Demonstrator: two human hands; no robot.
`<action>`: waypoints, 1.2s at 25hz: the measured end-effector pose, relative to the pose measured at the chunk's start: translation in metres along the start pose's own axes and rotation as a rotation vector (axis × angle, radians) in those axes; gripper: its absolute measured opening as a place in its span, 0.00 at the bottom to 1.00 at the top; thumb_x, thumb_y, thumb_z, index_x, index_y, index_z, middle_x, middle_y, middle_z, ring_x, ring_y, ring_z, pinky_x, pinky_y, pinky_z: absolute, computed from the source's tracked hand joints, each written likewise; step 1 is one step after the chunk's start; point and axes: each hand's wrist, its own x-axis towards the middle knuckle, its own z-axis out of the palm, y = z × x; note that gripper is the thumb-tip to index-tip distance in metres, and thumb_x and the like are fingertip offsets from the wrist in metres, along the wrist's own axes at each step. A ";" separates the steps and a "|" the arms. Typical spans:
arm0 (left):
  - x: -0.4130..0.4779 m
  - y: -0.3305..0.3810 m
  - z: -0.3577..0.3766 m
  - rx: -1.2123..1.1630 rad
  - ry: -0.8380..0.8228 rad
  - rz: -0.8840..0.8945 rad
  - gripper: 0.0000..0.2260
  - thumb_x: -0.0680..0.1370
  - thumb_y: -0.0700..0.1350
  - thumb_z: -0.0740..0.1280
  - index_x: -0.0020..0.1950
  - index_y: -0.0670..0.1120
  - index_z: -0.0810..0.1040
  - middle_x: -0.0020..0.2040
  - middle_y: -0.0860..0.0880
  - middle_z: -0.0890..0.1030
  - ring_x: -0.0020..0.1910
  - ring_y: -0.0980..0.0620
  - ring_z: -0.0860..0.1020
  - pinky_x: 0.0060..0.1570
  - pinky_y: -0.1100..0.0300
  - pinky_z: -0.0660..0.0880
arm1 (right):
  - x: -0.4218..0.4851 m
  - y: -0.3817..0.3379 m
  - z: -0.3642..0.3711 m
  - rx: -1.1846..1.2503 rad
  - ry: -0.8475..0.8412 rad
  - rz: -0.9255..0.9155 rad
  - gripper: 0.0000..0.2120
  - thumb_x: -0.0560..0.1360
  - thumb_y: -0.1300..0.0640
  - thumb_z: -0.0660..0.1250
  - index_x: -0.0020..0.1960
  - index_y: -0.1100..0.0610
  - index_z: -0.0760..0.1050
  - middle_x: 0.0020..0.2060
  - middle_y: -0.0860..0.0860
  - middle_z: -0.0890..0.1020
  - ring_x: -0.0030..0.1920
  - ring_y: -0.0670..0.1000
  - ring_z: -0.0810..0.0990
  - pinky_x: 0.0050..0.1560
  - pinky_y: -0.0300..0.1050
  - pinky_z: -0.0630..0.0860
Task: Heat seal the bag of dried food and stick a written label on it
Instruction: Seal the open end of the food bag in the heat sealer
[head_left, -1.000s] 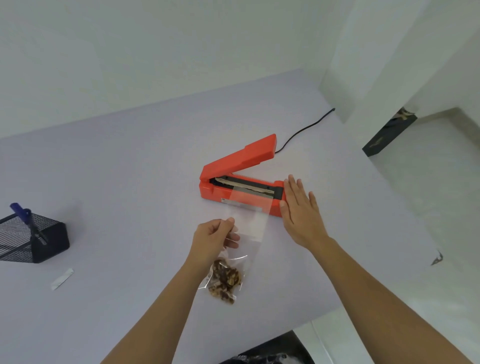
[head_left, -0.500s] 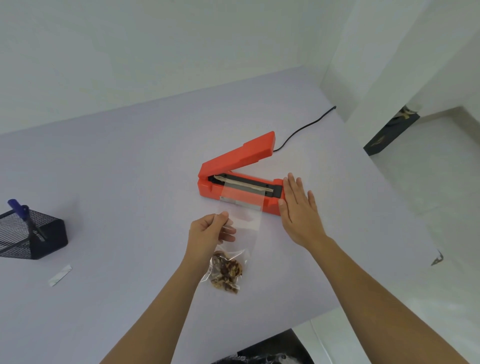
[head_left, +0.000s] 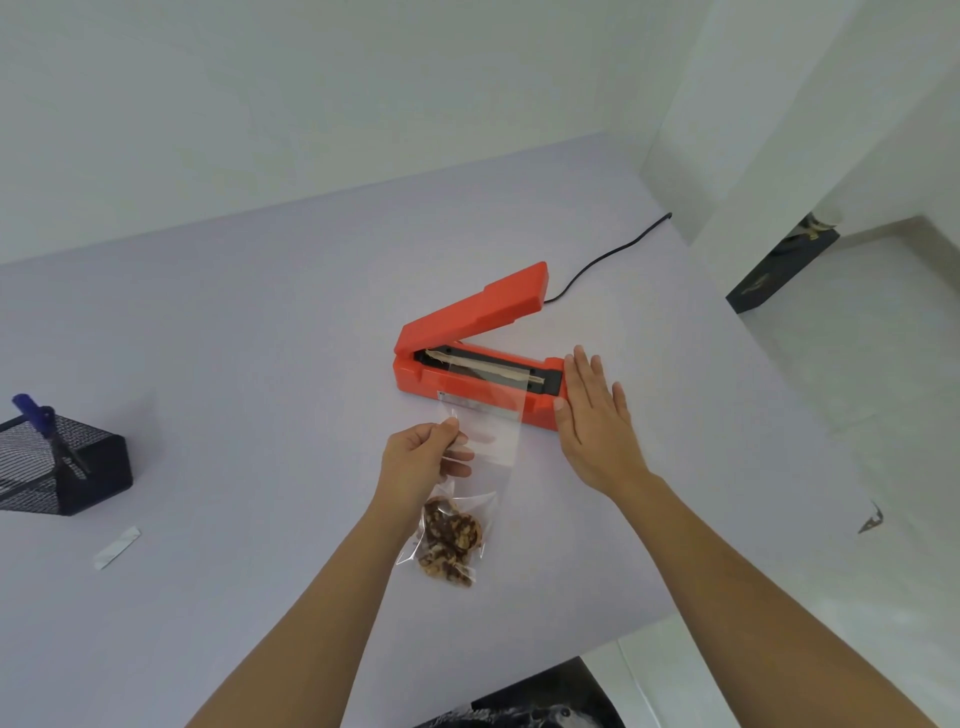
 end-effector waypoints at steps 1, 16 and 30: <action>0.000 0.000 0.000 0.001 0.000 -0.002 0.12 0.78 0.45 0.65 0.38 0.41 0.80 0.30 0.48 0.83 0.27 0.52 0.79 0.25 0.70 0.70 | -0.001 -0.001 -0.002 0.041 0.000 0.003 0.26 0.80 0.46 0.39 0.75 0.53 0.38 0.76 0.48 0.42 0.74 0.45 0.37 0.75 0.55 0.37; 0.013 -0.004 -0.002 0.030 -0.006 -0.013 0.13 0.77 0.45 0.66 0.42 0.36 0.81 0.33 0.45 0.83 0.29 0.49 0.80 0.40 0.59 0.77 | 0.024 -0.069 -0.102 0.188 0.454 -0.565 0.17 0.79 0.55 0.53 0.65 0.57 0.72 0.66 0.51 0.73 0.71 0.49 0.64 0.71 0.49 0.54; 0.014 -0.004 -0.001 0.036 -0.019 -0.019 0.11 0.78 0.45 0.65 0.39 0.40 0.80 0.33 0.45 0.83 0.27 0.53 0.80 0.33 0.67 0.75 | 0.017 -0.028 -0.054 0.145 0.225 -0.174 0.26 0.79 0.47 0.42 0.70 0.56 0.64 0.73 0.50 0.64 0.75 0.48 0.55 0.73 0.47 0.47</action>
